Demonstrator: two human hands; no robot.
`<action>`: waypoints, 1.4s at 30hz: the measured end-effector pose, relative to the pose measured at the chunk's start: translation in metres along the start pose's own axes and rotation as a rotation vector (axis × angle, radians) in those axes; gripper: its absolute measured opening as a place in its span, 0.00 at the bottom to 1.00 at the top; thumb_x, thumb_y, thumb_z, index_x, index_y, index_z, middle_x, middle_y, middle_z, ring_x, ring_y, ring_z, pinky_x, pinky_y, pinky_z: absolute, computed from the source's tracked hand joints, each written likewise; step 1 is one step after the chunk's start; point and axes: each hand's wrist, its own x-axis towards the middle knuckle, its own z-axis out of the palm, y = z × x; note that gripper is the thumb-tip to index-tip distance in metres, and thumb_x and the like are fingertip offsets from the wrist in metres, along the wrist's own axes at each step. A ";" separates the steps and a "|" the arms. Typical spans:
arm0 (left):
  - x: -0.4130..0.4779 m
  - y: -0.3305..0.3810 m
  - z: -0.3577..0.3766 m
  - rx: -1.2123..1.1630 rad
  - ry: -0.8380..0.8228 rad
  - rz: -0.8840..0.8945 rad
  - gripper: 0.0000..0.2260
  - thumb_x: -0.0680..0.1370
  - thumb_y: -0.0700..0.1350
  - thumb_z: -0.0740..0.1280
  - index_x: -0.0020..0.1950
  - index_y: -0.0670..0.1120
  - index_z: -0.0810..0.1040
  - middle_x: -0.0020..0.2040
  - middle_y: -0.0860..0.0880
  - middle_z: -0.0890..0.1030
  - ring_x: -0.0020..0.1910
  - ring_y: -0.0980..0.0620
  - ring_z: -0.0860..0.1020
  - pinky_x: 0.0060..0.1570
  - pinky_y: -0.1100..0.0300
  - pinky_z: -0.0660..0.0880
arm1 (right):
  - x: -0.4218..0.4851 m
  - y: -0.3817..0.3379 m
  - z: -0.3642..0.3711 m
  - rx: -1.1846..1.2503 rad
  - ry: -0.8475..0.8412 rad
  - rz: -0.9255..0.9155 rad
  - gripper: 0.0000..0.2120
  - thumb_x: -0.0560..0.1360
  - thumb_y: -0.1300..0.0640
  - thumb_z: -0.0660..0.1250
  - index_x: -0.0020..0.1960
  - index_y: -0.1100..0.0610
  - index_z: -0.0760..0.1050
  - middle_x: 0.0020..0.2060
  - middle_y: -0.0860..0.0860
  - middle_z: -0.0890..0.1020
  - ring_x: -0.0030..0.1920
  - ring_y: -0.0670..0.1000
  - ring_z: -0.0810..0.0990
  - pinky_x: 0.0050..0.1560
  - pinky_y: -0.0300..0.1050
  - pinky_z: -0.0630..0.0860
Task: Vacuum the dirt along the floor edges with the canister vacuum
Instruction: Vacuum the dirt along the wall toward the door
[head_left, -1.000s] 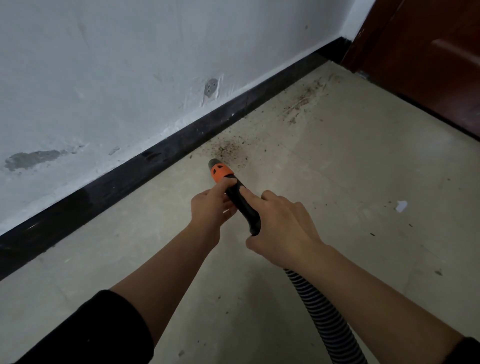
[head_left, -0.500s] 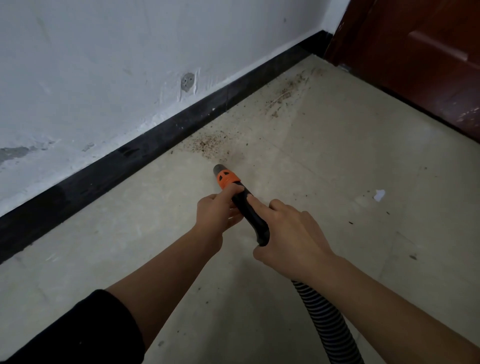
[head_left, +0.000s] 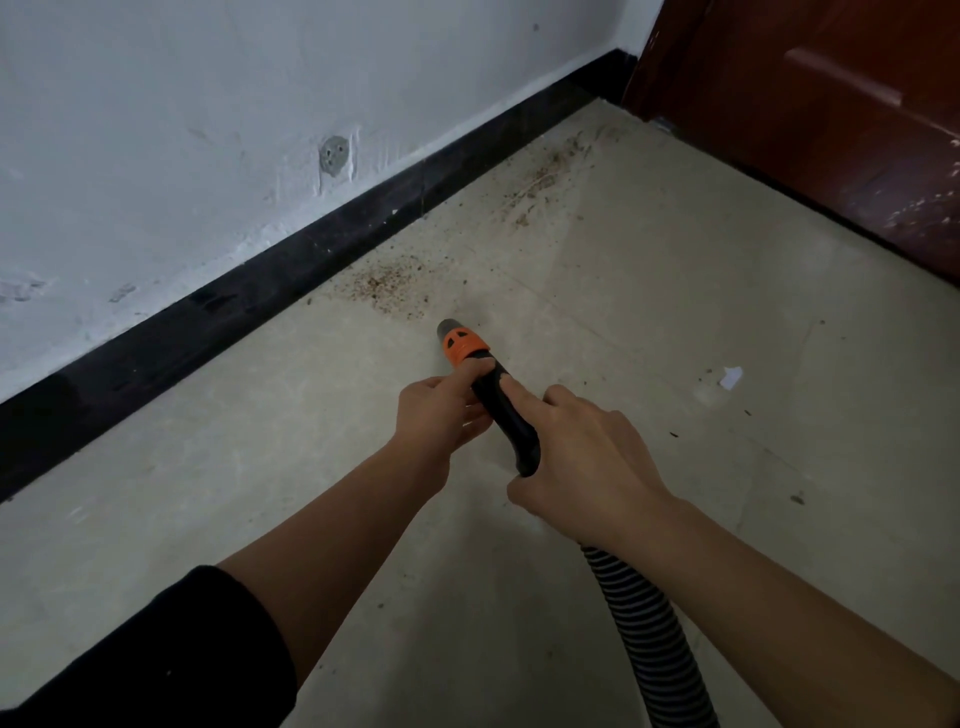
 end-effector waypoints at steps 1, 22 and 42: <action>0.001 0.000 0.002 0.003 -0.008 0.002 0.11 0.75 0.47 0.72 0.48 0.39 0.81 0.47 0.42 0.84 0.44 0.49 0.84 0.38 0.63 0.80 | 0.001 0.000 0.000 -0.014 0.004 0.009 0.43 0.71 0.49 0.68 0.78 0.44 0.46 0.45 0.47 0.65 0.42 0.48 0.67 0.46 0.45 0.71; 0.000 0.013 -0.007 -0.011 0.104 0.044 0.09 0.75 0.46 0.72 0.39 0.43 0.78 0.43 0.43 0.83 0.40 0.51 0.81 0.35 0.64 0.77 | 0.019 -0.012 -0.002 0.018 -0.028 -0.027 0.44 0.70 0.49 0.69 0.78 0.45 0.47 0.47 0.49 0.69 0.45 0.51 0.71 0.49 0.48 0.72; 0.011 0.033 0.010 0.063 0.090 -0.009 0.11 0.75 0.45 0.72 0.40 0.39 0.79 0.43 0.39 0.81 0.36 0.50 0.79 0.36 0.63 0.79 | 0.032 0.002 -0.014 0.042 -0.018 -0.002 0.44 0.69 0.49 0.70 0.78 0.43 0.49 0.48 0.49 0.71 0.46 0.51 0.73 0.47 0.48 0.74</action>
